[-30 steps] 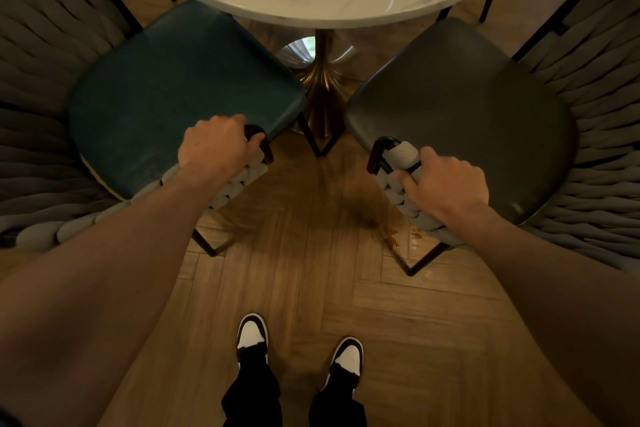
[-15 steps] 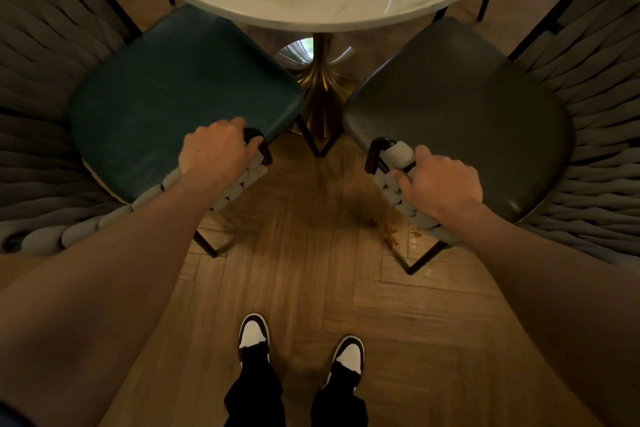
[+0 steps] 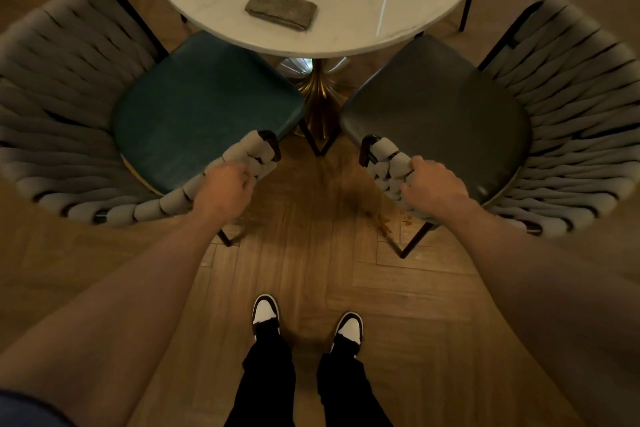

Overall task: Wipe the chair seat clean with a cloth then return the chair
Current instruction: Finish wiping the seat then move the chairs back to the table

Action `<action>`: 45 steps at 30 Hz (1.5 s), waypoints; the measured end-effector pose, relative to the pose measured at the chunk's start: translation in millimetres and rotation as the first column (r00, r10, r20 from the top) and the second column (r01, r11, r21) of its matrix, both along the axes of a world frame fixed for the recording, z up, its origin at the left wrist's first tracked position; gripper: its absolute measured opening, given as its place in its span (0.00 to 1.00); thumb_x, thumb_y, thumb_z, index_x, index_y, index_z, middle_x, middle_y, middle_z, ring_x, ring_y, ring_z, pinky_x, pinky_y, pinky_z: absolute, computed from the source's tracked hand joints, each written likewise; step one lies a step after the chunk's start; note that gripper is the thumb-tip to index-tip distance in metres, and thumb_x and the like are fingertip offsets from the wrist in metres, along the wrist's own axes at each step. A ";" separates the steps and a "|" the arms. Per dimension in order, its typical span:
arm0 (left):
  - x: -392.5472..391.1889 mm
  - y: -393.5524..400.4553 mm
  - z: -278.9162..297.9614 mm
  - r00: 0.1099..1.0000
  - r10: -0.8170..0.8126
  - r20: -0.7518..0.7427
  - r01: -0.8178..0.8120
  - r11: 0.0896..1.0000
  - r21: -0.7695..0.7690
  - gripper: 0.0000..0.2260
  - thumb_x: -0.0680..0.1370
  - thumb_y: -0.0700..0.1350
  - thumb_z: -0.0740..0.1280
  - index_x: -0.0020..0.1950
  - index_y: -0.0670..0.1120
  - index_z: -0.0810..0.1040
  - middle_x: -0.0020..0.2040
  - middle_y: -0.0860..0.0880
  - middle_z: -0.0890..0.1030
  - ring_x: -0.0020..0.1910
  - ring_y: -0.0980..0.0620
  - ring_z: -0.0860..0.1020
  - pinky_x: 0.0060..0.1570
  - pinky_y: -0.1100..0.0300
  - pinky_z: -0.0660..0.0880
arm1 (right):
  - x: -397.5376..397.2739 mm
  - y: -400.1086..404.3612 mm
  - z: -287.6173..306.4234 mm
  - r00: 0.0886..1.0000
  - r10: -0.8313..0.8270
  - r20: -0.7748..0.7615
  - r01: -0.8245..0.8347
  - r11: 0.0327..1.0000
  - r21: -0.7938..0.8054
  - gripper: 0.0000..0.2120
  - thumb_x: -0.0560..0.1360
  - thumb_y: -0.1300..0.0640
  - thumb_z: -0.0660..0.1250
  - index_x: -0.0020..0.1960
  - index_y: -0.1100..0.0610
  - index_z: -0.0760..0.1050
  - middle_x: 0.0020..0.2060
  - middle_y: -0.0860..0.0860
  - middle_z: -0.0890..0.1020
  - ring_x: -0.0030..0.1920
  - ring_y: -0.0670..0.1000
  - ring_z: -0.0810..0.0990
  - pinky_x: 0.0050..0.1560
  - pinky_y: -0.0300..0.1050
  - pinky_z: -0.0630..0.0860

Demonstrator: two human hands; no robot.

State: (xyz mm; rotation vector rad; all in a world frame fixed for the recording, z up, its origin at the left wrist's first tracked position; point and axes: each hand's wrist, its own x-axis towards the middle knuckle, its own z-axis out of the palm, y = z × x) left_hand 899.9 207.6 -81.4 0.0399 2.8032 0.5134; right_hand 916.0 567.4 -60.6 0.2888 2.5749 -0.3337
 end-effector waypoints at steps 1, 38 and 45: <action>13.3 2.1 8.5 0.999 -0.002 0.051 0.002 1.000 0.000 0.07 0.79 0.43 0.62 0.45 0.45 0.79 0.37 0.50 0.79 0.37 0.50 0.78 0.37 0.54 0.77 | 9.0 -1.1 7.4 1.000 -0.003 0.014 0.003 1.000 -0.004 0.15 0.80 0.51 0.65 0.66 0.51 0.70 0.47 0.48 0.74 0.45 0.49 0.75 0.40 0.45 0.70; 355.2 -283.7 17.7 0.654 0.435 0.619 -0.622 0.775 0.113 0.09 0.80 0.45 0.66 0.54 0.41 0.80 0.49 0.43 0.82 0.41 0.50 0.76 0.43 0.60 0.72 | 171.2 -402.9 19.5 0.687 0.593 0.420 -0.522 0.805 -0.282 0.11 0.79 0.52 0.67 0.52 0.60 0.81 0.49 0.56 0.83 0.46 0.52 0.80 0.43 0.45 0.77; 348.3 -355.8 19.0 0.571 0.516 0.638 -0.734 0.669 0.117 0.09 0.80 0.46 0.65 0.53 0.43 0.80 0.46 0.45 0.81 0.39 0.53 0.75 0.39 0.60 0.70 | 133.4 -512.5 23.5 0.594 0.694 0.406 -0.604 0.719 -0.344 0.07 0.80 0.51 0.68 0.49 0.55 0.77 0.46 0.52 0.79 0.43 0.47 0.75 0.39 0.41 0.70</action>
